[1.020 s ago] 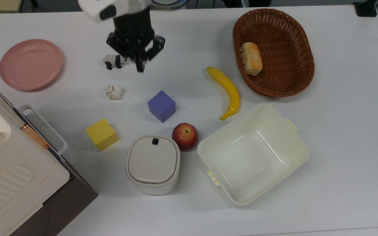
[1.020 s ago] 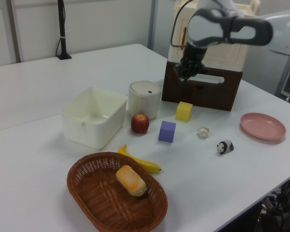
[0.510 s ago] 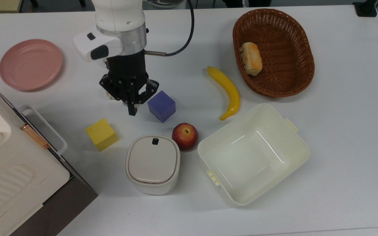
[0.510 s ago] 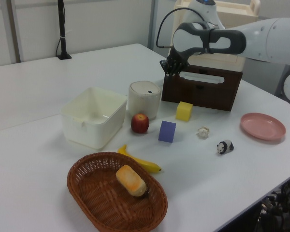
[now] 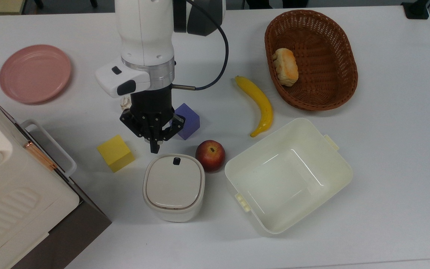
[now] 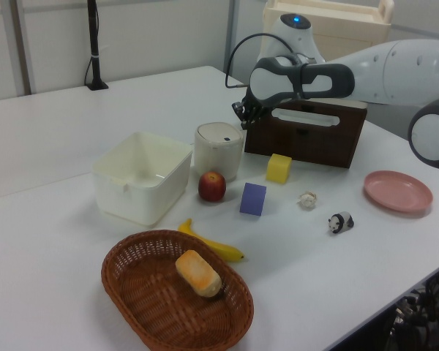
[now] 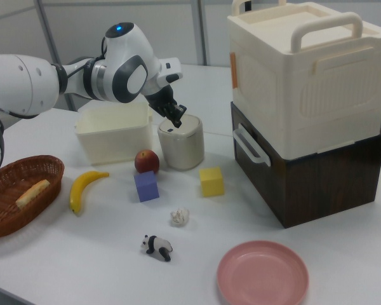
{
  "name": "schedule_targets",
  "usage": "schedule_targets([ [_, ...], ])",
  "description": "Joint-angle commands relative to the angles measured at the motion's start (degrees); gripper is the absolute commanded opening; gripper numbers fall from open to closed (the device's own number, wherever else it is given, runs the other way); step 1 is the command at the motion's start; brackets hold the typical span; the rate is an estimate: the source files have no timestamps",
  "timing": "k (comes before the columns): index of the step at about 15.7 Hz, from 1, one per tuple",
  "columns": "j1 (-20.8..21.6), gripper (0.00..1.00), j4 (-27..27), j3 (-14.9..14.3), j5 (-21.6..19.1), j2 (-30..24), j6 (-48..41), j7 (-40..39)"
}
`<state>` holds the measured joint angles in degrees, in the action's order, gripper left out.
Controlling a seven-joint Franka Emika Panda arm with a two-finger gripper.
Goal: Open the trash can
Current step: 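Move the gripper down toward the lid of the white trash can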
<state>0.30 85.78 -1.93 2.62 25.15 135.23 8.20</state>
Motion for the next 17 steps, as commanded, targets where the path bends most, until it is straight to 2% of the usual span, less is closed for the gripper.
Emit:
schedule_targets([
  [1, 0.0, 0.0, -1.1, 0.5, 1.1, 1.7, 2.1, 1.4],
  [8, 0.0, 0.0, -1.1, 2.1, 1.6, 2.9, 2.5, 1.6],
  [17, -0.1, 0.0, -2.9, 2.2, 1.6, 3.8, 2.5, 3.1],
])
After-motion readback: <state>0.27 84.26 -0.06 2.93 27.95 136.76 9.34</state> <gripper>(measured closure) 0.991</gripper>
